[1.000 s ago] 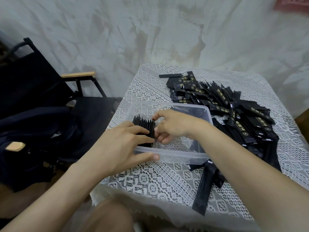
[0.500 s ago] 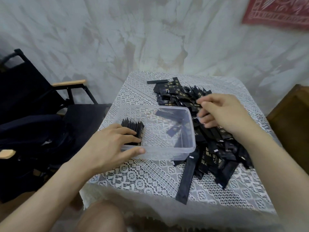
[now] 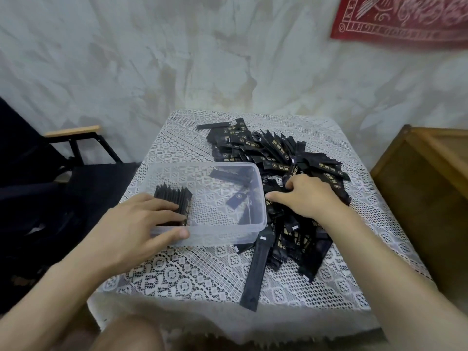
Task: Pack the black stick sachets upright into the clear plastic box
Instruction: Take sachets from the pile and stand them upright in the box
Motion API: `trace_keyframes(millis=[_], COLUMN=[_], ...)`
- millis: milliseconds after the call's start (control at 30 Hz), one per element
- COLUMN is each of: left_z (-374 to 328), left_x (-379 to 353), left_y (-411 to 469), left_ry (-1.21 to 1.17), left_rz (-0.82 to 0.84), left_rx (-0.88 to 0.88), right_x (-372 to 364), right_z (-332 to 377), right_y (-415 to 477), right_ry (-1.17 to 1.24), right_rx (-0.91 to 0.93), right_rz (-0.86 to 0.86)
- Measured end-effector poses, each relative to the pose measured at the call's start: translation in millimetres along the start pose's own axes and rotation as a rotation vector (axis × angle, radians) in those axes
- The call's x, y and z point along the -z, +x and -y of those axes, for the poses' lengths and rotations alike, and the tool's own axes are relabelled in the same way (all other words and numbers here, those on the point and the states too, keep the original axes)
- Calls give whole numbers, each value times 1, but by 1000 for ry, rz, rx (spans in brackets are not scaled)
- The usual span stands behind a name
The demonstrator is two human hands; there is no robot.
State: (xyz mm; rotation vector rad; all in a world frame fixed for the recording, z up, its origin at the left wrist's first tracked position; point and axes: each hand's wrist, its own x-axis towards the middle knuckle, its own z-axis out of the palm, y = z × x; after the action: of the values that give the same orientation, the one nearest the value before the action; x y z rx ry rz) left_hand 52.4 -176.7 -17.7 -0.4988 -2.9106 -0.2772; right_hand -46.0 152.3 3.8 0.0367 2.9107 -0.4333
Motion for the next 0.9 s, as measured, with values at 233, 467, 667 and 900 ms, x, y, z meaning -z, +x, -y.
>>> trace_keyframes(millis=[233, 467, 667, 900], left_z=[1, 1, 1, 2], left_x=[0, -1, -1, -1], left_y=[-1, -1, -1, -1], left_ry=[-13, -20, -14, -15], left_rz=[-6, 1, -6, 1], left_rx=[3, 13, 7, 14], right_x=[3, 1, 8, 13], right_z=[15, 7, -4, -16], right_y=[8, 9, 0, -21], right_ry=[40, 286, 325, 113], right_rx=[-72, -76, -33, 39], right_rz=[121, 81, 151, 13])
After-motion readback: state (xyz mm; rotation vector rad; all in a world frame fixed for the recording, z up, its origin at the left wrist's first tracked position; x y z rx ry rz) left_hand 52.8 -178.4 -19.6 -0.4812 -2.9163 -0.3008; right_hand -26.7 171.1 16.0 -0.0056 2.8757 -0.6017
